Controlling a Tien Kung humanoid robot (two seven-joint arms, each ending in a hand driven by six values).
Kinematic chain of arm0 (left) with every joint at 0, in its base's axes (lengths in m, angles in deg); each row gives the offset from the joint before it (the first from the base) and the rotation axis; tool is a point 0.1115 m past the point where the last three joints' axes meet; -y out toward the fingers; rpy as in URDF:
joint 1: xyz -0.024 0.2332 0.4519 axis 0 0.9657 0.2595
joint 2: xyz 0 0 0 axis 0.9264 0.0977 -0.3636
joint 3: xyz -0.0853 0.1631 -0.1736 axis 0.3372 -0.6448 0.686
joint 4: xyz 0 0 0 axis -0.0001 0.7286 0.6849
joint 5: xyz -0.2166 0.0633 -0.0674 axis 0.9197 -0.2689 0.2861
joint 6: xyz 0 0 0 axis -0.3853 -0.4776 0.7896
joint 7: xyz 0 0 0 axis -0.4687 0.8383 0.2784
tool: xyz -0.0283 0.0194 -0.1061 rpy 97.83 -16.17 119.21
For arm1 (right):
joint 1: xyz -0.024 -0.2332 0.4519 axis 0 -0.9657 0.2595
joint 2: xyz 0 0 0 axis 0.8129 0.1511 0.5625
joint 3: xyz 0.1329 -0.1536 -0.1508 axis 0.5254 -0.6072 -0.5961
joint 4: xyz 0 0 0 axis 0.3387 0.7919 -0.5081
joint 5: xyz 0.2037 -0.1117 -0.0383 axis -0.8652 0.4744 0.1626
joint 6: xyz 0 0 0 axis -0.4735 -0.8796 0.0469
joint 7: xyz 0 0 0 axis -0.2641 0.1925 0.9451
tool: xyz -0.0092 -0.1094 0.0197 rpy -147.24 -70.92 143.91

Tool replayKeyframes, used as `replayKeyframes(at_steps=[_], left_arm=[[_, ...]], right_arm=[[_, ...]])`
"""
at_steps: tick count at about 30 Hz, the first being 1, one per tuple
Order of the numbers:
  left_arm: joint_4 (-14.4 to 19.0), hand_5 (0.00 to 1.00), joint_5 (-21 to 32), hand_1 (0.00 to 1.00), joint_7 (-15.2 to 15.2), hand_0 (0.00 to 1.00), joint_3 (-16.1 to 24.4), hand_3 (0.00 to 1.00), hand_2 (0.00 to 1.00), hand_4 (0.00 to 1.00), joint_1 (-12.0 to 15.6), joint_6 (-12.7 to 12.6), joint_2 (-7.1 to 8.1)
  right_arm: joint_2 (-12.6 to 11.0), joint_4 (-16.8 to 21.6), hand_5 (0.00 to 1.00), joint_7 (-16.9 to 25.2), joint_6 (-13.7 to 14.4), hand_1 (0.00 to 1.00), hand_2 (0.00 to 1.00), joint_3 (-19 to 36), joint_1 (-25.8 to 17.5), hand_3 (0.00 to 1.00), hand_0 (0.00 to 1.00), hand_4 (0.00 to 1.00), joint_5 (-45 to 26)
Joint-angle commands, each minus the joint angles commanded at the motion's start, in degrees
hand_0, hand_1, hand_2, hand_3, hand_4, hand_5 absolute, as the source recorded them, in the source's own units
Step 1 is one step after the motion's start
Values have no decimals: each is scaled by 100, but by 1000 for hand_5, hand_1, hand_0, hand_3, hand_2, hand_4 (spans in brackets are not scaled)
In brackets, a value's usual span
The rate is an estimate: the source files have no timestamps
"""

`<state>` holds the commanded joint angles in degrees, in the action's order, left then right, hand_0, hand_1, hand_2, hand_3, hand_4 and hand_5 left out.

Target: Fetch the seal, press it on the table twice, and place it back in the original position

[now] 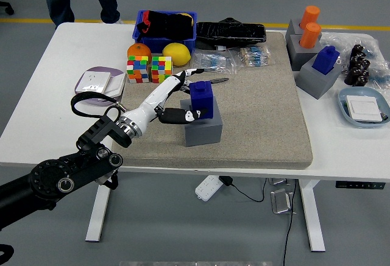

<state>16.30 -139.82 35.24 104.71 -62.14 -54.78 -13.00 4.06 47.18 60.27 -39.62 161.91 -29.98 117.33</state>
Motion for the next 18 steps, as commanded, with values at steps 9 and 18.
replayKeyframes(at_steps=[9,18], left_arm=[[-432,2,320,388,-137,812,-156,922,328,502,-142,-33,-170],[-750,2,616,390,-354,814,-118,923,328,503,-78,-188,-304]], right_arm=[[10,-14,555,-4,1,711,704,-22,-7,664,802,771,-7],[-1,-11,556,1,1,711,704,-21,-2,663,802,772,-7]])
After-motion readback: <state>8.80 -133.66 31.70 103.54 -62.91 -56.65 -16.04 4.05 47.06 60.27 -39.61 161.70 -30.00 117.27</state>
